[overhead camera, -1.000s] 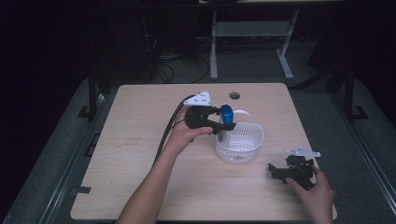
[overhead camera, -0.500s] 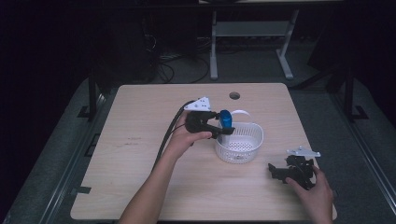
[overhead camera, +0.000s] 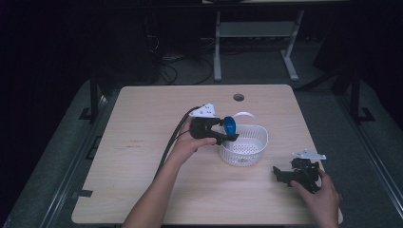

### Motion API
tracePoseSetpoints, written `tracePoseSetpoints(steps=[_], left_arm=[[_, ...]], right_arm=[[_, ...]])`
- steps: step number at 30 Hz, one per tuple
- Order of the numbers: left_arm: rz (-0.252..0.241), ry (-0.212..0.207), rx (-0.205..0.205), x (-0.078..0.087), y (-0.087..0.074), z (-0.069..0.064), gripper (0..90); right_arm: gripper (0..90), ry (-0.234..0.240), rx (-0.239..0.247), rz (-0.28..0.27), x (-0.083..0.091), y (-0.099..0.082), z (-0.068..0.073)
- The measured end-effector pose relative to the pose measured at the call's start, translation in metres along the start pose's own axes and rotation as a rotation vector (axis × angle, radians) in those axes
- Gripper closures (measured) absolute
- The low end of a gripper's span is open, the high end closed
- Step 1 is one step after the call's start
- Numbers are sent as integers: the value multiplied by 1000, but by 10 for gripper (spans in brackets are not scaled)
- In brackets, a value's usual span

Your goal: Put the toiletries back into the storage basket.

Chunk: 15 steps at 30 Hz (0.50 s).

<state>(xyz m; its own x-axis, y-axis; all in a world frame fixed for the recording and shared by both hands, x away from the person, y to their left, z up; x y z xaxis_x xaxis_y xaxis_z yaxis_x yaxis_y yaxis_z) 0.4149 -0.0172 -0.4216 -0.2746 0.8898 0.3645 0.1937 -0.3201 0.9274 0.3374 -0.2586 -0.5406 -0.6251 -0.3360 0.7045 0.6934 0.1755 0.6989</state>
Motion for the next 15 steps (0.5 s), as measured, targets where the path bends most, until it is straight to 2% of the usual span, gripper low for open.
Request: tracePoseSetpoints(steps=[6, 15], left_arm=[[11, 5, -2, -3, -5, -1, 366], [-7, 11, 4, -2, -7, 0, 362]], right_arm=[[5, 0, 0, 0, 0, 0, 0], [5, 0, 0, 0, 0, 0, 0]])
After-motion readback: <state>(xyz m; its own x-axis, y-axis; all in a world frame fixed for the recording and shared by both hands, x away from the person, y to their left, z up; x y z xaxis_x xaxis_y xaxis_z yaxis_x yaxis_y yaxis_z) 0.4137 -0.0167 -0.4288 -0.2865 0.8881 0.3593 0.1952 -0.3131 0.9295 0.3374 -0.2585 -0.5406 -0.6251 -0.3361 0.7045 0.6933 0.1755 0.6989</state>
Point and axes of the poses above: each handheld gripper's, and its own axes: x roughly backward along the jaws, y roughly out of its top, z roughly to its left, the point moved 8 cm from there along -x, roughly forward along the jaws, and after that the axes turned 8 degrees about y, right-handed, at the moved point
